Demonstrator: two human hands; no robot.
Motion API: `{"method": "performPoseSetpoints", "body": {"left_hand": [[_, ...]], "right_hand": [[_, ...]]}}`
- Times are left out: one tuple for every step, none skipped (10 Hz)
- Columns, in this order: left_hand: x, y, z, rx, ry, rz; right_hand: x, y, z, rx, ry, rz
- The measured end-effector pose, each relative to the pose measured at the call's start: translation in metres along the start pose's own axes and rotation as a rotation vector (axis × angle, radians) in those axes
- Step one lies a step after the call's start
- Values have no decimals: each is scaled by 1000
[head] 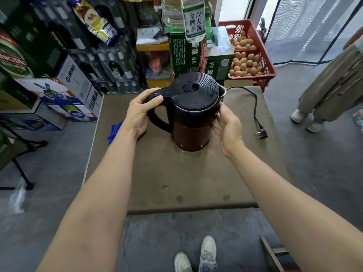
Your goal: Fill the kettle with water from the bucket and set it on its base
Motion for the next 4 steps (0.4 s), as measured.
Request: {"method": "performPoseSetpoints", "body": {"left_hand": [[-6, -2, 0, 40, 19, 4], [-12, -5, -1, 121, 29, 13], [-13, -13, 11, 342, -1, -40], [-38, -8, 49, 795, -105, -148]], "right_hand": [[-2, 0, 5, -82, -25, 32], [-4, 9, 6, -317, -32, 147], [-14, 23, 11, -596, -24, 299], [-30, 45, 31, -753, -109, 473]]}}
Point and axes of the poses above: each hand's wrist, its own x-axis towards the middle knuckle, its own z-axis out of the back of the hand, y = z × x, the point moved 9 cm from there along x, towards the middle knuckle, and after that the axes turned 15 degrees about -y, right-handed, at the moved point
